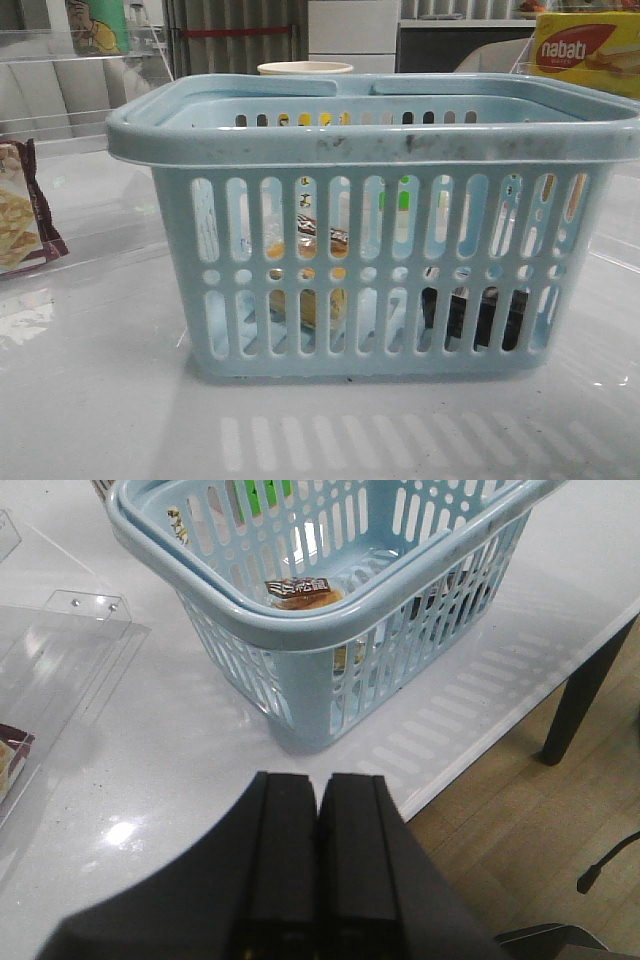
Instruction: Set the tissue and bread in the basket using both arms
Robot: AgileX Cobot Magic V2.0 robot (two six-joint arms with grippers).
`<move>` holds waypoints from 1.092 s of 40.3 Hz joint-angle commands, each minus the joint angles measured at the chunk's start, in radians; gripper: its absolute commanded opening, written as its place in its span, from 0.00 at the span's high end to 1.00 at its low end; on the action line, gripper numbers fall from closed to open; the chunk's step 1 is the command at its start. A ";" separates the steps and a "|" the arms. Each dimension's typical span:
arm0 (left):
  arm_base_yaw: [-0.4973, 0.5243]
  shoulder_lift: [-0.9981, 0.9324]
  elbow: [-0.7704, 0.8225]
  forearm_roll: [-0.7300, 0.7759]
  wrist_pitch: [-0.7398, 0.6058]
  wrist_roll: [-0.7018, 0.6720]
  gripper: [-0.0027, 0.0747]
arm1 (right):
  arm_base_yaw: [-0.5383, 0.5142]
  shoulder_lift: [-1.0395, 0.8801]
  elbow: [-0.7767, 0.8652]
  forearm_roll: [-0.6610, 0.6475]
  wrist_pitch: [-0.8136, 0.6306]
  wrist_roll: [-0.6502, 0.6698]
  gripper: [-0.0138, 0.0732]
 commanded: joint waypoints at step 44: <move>0.521 -0.348 0.406 -0.007 -0.640 -0.004 0.85 | -0.001 0.000 -0.026 -0.012 -0.068 0.001 0.78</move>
